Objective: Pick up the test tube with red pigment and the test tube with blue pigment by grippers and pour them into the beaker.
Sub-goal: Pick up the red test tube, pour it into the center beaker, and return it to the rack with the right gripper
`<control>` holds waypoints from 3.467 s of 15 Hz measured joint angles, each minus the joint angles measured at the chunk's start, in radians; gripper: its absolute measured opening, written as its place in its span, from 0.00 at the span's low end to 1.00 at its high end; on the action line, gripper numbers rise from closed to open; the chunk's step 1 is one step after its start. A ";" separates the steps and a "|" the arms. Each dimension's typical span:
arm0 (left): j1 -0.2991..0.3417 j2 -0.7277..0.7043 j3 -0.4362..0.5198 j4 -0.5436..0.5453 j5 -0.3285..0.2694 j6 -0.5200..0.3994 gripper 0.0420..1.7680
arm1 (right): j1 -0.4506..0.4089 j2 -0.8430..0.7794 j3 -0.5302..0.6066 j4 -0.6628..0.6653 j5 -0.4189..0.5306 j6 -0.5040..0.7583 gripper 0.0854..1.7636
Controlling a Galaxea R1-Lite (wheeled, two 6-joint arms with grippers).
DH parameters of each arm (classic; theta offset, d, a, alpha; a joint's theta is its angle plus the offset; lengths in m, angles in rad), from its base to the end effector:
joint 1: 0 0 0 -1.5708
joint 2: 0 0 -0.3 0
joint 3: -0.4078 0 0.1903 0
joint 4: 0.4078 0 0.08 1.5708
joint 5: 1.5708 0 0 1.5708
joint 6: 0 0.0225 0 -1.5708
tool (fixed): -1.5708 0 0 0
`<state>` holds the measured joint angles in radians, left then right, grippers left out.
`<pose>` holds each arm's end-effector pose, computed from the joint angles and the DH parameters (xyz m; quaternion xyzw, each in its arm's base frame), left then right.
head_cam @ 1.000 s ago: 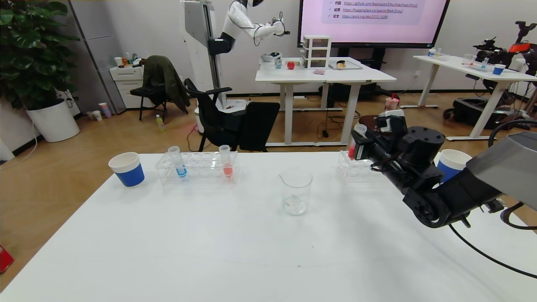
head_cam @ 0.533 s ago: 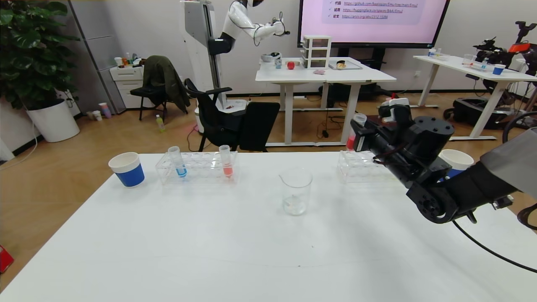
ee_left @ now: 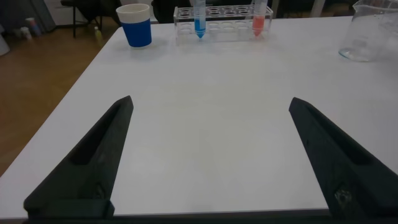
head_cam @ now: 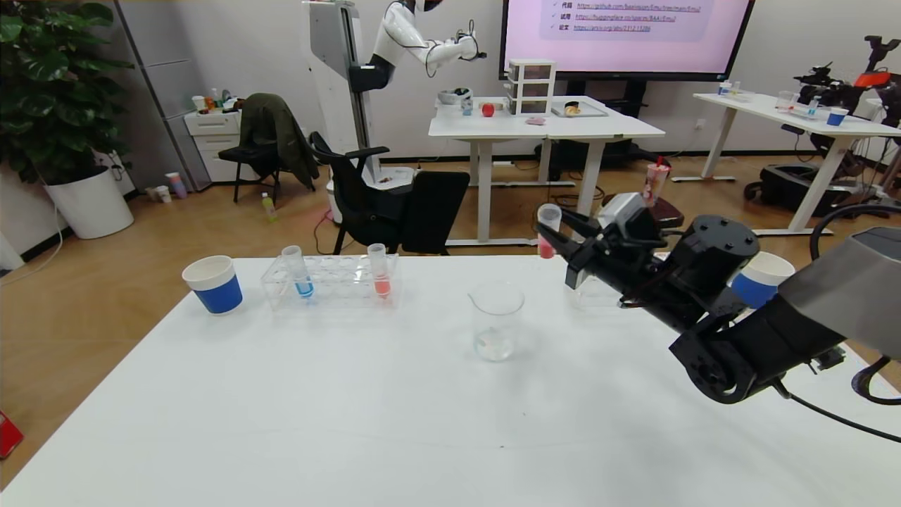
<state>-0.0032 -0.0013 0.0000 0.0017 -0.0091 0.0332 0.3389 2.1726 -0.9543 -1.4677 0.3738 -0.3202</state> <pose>-0.0229 -0.0001 0.0753 0.0166 0.0001 -0.0062 0.9998 0.3734 0.1403 0.1343 -0.1504 -0.1780 0.3219 0.9177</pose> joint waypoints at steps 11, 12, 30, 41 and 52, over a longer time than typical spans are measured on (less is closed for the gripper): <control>0.000 0.000 0.000 0.000 0.000 0.000 0.99 | 0.001 0.075 -0.122 -0.004 0.200 -0.431 0.25; 0.000 0.000 0.000 0.000 0.000 0.000 0.99 | 0.000 0.076 -0.124 -0.008 0.213 -0.438 0.25; 0.000 0.000 0.000 0.000 0.000 0.000 0.99 | -0.054 0.281 -0.429 -0.079 0.570 -0.748 0.25; 0.000 0.000 0.000 0.000 0.000 0.000 0.99 | -0.066 0.343 -0.436 -0.084 0.584 -0.916 0.25; 0.000 0.000 0.000 0.000 0.000 0.000 0.99 | -0.056 0.369 -0.420 -0.083 0.585 -1.141 0.25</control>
<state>-0.0032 -0.0013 0.0000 0.0017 -0.0091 0.0332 0.2828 2.5411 -1.3745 -1.5511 0.9587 -1.4615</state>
